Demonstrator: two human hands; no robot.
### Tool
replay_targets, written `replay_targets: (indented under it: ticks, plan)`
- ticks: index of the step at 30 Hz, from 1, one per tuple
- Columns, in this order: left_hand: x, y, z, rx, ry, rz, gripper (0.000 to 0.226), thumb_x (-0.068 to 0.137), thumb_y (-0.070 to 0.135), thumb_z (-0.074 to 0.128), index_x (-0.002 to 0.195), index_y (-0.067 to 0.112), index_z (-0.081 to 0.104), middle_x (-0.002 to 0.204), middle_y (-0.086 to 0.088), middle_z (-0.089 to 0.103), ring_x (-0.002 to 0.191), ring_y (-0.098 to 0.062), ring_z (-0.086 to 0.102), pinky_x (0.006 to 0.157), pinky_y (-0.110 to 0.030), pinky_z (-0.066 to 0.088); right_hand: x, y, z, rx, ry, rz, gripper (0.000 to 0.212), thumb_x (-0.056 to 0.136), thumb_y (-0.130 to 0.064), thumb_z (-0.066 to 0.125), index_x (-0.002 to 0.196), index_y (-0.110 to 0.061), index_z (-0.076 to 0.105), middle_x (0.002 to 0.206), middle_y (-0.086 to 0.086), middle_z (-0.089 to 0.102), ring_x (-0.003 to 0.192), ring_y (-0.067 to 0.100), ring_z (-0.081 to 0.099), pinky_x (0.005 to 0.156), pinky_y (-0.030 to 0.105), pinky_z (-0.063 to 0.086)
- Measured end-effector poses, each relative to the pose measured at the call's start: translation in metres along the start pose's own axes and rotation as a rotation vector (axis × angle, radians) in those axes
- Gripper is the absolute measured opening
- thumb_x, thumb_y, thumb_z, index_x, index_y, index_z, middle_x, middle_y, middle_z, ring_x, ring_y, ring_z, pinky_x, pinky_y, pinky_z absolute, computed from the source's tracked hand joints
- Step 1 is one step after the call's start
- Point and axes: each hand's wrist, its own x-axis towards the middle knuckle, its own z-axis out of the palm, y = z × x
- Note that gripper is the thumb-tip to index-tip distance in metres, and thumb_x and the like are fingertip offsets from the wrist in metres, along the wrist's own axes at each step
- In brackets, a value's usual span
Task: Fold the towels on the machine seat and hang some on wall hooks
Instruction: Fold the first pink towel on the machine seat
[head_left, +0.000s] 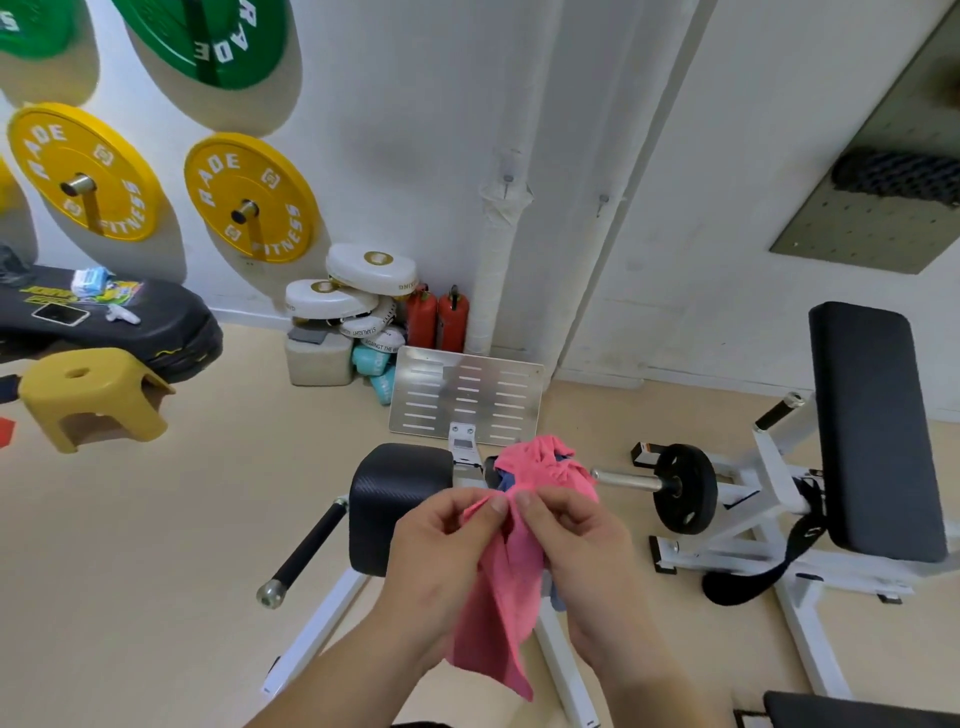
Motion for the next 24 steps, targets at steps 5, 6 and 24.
replay_targets:
  ticks: [5,6,24]
  plan:
    - [0.001,-0.004,-0.004,0.042,-0.050,-0.037,0.028,0.106,0.021,0.053,0.104,0.024,0.081,0.101,-0.003,0.081,0.093,-0.016,0.073,0.096,-0.043,0.059,-0.004,-0.003,0.001,-0.136,0.049,-0.057,0.009,0.092,-0.014,0.075,0.086,-0.020,0.079,0.081,-0.002,0.078,0.075,0.005,0.070,0.071,0.019,0.054]
    - [0.000,-0.003,-0.004,0.068,-0.084,-0.038,0.030,0.108,0.022,0.051,0.106,0.026,0.081,0.103,0.000,0.081,0.098,-0.016,0.074,0.098,-0.043,0.059,-0.005,-0.005,0.002,-0.173,0.044,-0.062,0.012,0.092,-0.014,0.075,0.085,-0.022,0.079,0.080,-0.005,0.078,0.074,0.004,0.070,0.069,0.018,0.054]
    - [0.000,-0.002,0.000,0.029,-0.069,0.042,0.021,0.098,0.007,0.066,0.104,0.019,0.082,0.098,0.000,0.082,0.097,-0.014,0.077,0.086,-0.026,0.060,-0.011,-0.007,0.001,-0.320,-0.022,-0.093,0.018,0.095,-0.016,0.072,0.096,-0.030,0.083,0.088,-0.013,0.080,0.086,0.003,0.074,0.079,0.021,0.058]
